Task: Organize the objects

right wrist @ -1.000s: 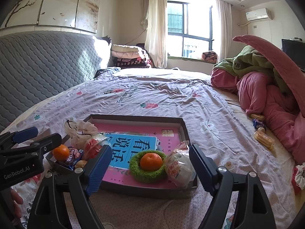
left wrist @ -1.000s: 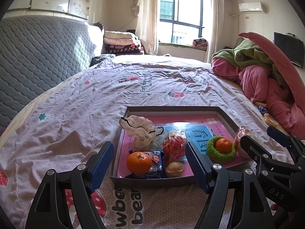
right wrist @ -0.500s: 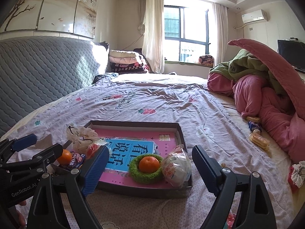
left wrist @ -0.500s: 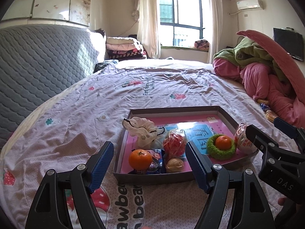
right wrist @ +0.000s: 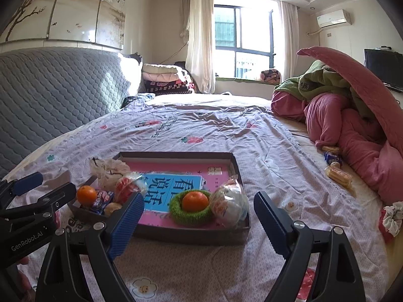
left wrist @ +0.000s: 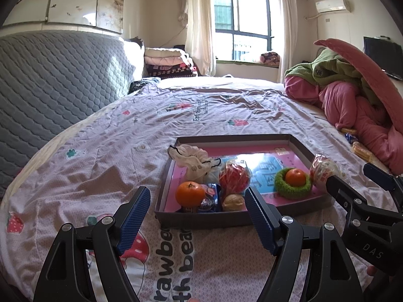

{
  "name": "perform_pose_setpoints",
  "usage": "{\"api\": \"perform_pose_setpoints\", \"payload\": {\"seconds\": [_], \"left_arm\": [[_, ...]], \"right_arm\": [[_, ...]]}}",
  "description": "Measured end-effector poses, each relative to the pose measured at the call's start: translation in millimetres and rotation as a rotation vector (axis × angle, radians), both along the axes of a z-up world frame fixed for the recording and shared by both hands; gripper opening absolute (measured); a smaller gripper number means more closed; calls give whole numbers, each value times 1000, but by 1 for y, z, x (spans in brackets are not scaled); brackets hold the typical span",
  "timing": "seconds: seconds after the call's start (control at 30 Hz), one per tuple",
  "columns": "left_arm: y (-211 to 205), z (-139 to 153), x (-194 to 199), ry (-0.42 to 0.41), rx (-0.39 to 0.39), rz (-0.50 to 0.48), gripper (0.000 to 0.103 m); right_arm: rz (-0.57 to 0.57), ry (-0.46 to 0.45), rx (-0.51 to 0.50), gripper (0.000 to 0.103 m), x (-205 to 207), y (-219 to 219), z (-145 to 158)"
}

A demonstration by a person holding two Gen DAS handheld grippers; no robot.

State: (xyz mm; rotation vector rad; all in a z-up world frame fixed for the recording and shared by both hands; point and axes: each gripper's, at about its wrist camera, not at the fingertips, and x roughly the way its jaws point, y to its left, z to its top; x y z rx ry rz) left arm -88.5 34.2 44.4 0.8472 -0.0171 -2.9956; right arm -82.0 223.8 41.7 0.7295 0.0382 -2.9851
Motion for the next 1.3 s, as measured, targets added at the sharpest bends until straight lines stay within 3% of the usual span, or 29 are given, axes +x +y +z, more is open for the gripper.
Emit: {"api": "perform_pose_setpoints", "payload": {"seconds": [1.3], "left_arm": [[-4, -29, 23, -106, 23, 31, 79]], "right_arm": [[9, -68, -6, 89, 34, 1, -28]]}}
